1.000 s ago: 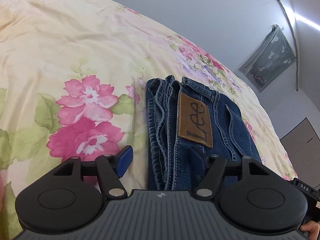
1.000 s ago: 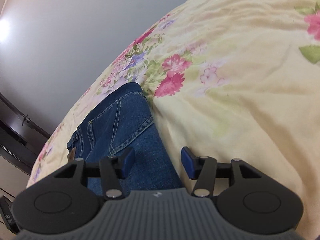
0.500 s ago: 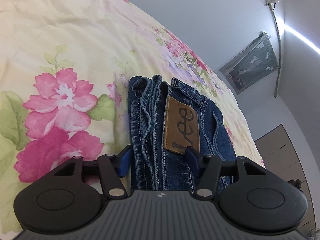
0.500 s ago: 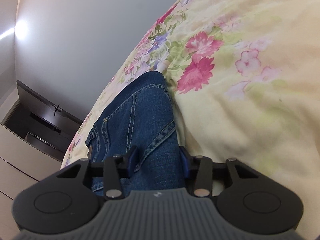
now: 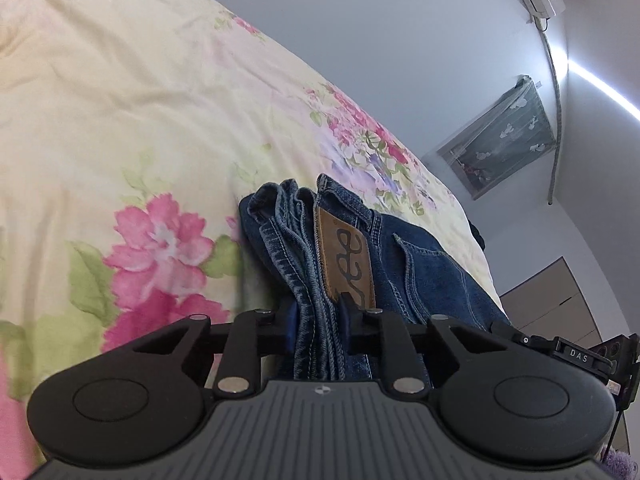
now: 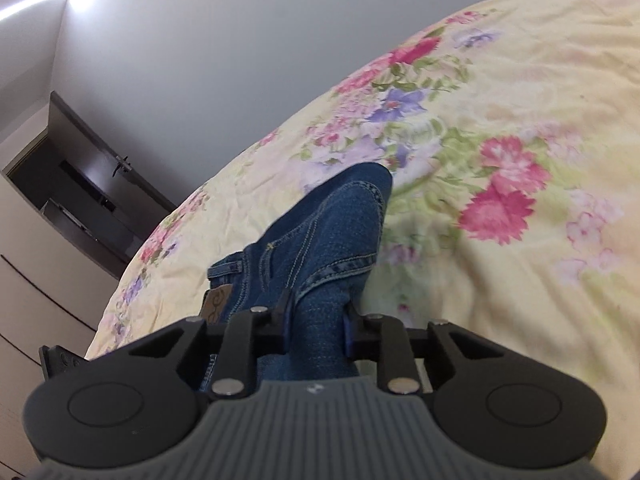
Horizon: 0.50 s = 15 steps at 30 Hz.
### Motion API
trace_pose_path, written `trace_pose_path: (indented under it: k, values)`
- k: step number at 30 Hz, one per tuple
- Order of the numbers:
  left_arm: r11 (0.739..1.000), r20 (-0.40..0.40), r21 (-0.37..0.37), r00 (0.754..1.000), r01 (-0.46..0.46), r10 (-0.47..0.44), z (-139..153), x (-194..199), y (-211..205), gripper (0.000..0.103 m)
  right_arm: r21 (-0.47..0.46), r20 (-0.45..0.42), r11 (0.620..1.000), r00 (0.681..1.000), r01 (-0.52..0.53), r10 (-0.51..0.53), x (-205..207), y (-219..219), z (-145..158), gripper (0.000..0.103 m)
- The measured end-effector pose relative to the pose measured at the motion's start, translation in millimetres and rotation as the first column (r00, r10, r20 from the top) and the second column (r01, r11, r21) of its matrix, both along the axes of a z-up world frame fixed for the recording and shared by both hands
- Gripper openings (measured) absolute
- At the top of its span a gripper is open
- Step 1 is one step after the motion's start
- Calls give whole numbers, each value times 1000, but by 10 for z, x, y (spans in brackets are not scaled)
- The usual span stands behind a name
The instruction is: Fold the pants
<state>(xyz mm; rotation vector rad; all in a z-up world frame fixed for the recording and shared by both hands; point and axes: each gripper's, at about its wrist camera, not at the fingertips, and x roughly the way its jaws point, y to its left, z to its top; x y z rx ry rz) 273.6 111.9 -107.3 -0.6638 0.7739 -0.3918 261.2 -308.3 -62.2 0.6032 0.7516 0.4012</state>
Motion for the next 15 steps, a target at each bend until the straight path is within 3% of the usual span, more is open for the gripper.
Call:
trace_pose_path:
  k: [9, 15]
  values:
    - [982, 25, 162, 995, -102, 99, 436, -255, 1176, 22, 107, 53, 988, 993, -114, 109, 104, 1305, -67, 18]
    - [964, 2, 215, 988, -154, 157, 329, -316, 1752, 22, 115, 48, 979, 986, -166, 161, 181, 2093, -244, 18]
